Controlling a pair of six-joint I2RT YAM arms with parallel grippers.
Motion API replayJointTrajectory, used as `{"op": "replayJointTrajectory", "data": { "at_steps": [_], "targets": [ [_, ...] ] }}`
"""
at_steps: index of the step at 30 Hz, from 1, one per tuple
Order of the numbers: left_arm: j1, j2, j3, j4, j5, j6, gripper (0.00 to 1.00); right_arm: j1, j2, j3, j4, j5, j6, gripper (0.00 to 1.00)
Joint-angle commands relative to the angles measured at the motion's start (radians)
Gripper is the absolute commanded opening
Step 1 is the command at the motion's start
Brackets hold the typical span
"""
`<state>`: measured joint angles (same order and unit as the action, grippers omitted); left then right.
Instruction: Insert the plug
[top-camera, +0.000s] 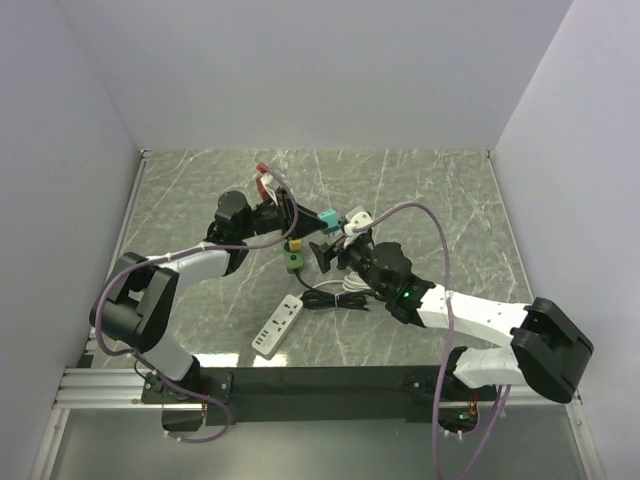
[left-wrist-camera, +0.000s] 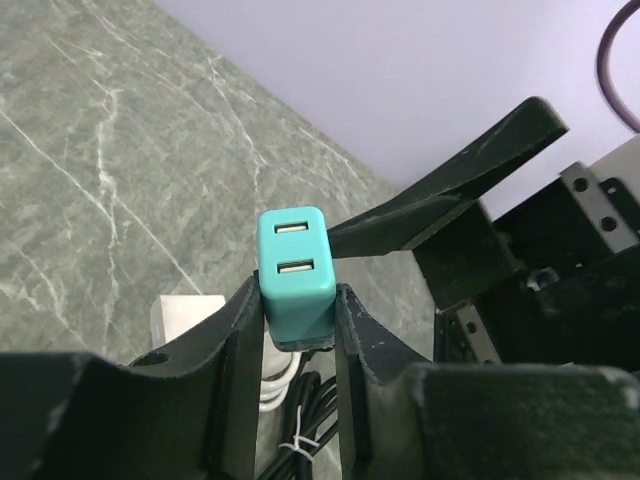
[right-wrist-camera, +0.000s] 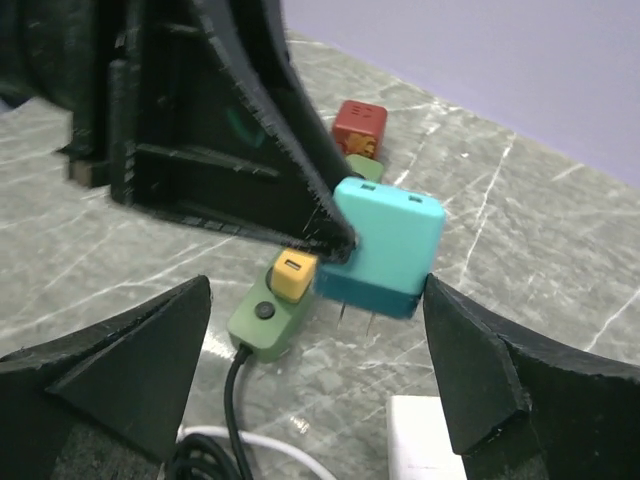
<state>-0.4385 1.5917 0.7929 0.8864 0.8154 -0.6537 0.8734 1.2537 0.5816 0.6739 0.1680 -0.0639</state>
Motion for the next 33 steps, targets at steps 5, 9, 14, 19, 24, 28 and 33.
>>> {"op": "replayJointTrajectory", "data": {
  "at_steps": [5, 9, 14, 19, 24, 28, 33],
  "targets": [
    [0.055, -0.039, 0.098, -0.153, 0.042, 0.143, 0.0, 0.007, -0.151, -0.037, -0.06, -0.131, -0.039, 0.94],
    [0.087, -0.05, 0.091, -0.142, 0.088, 0.141, 0.01, -0.002, -0.25, -0.068, -0.134, -0.134, -0.063, 0.95],
    [0.101, -0.082, 0.089, -0.222, 0.137, 0.239, 0.0, -0.074, -0.344, -0.095, -0.165, -0.238, -0.071, 0.95],
    [0.1, -0.116, 0.085, -0.323, 0.232, 0.382, 0.01, -0.191, -0.324, -0.003, -0.25, -0.468, -0.021, 0.92],
    [0.095, -0.156, 0.077, -0.406, 0.376, 0.523, 0.01, -0.287, -0.208, 0.118, -0.309, -0.714, 0.01, 0.88],
    [0.072, -0.153, 0.106, -0.549, 0.444, 0.641, 0.01, -0.323, -0.14, 0.175, -0.318, -0.814, 0.038, 0.87],
    [0.058, -0.167, 0.108, -0.575, 0.424, 0.686, 0.01, -0.338, -0.039, 0.253, -0.384, -0.898, 0.03, 0.84]
  ]
}}
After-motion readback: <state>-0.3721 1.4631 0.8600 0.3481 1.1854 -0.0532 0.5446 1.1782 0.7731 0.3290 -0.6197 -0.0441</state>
